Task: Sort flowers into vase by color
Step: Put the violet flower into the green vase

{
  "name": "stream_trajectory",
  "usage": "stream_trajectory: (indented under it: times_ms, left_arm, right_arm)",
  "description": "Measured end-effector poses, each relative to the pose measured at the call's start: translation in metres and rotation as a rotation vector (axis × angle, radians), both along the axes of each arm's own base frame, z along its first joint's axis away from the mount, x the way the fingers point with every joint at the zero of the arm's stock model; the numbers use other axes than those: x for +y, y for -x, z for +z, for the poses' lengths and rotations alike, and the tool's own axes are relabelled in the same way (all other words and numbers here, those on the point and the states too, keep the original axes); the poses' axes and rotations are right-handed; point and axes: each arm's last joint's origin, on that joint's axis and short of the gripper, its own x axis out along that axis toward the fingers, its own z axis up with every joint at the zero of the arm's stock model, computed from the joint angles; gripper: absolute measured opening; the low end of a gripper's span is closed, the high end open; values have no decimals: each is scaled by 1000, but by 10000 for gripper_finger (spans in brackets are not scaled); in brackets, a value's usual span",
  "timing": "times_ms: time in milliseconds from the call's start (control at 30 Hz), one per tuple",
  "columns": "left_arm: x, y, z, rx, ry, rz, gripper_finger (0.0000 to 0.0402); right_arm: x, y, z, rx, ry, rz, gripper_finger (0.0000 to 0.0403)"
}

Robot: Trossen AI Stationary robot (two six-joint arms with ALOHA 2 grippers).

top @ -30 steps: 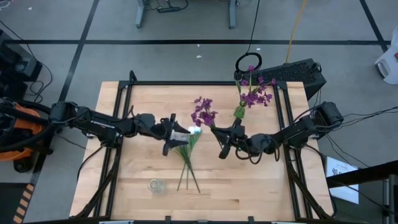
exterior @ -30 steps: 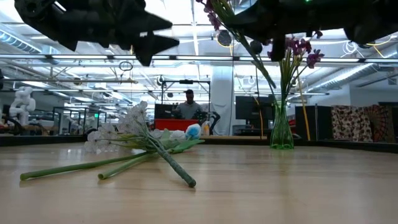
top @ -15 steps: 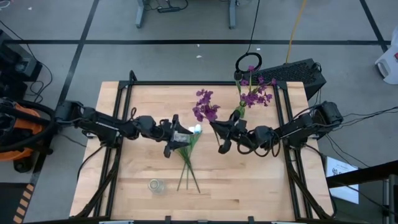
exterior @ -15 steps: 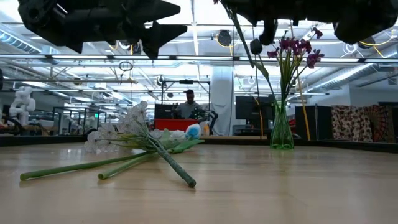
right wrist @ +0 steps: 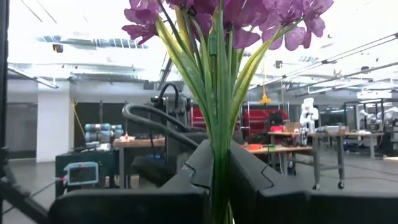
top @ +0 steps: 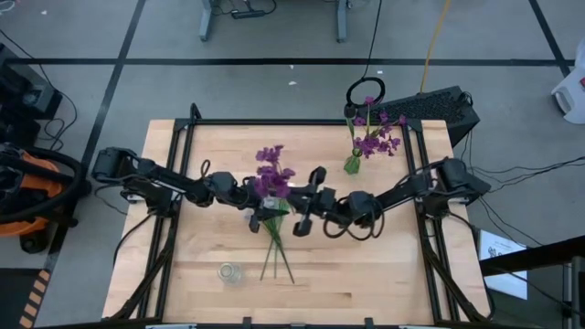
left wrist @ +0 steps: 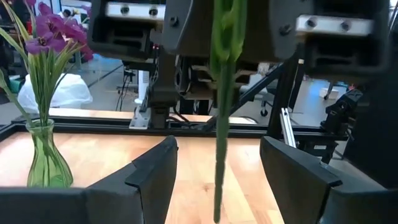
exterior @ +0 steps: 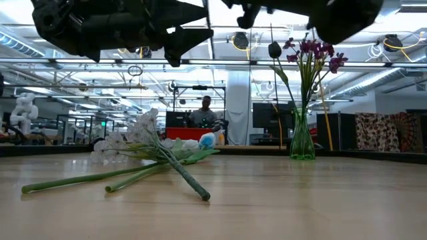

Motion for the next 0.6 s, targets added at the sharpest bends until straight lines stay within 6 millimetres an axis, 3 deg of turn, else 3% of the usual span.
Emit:
stream_trajectory:
  times_ms: [367, 600]
  left_arm:
    - [0, 0, 0, 2, -2, 0, 231]
    - [0, 0, 0, 2, -9, -1, 177]
  right_arm:
    - [-1, -11, 1, -3, 12, -17, 20]
    - [-1, -11, 1, 0, 24, -23, 20]
